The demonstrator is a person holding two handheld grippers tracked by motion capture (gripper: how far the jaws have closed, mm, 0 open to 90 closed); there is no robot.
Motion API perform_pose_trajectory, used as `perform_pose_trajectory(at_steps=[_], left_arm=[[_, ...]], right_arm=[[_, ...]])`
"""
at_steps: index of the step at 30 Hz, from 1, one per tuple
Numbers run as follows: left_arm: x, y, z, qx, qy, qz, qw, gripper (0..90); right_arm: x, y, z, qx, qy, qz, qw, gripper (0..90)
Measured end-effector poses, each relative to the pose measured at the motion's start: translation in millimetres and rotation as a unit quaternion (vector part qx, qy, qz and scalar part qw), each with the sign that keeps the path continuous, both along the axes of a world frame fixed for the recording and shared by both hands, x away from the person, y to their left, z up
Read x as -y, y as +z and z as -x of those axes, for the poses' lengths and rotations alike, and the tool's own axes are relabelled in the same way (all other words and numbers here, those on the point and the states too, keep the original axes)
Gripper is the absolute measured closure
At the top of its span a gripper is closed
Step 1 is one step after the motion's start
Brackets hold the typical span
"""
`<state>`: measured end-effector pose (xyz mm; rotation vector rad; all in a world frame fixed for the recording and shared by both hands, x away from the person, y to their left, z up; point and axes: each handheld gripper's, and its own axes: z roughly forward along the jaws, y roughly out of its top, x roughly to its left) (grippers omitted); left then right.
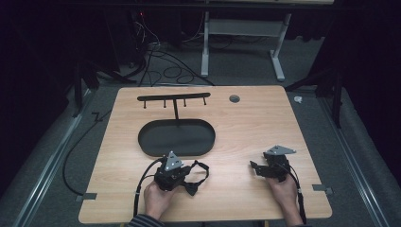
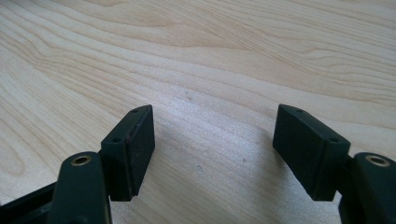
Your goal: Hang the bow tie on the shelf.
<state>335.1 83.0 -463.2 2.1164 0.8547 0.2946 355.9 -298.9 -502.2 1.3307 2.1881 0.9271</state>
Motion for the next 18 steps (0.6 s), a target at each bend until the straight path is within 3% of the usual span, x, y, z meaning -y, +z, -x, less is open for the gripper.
perform_pose_trajectory(at_steps=[18], left_arm=[[-12.4,24.4,-3.2,0.027,0.012,0.015,0.9994,87.9]], right_arm=[[0.0,0.0,0.0,0.000,0.000,0.000,1.0000,31.0]])
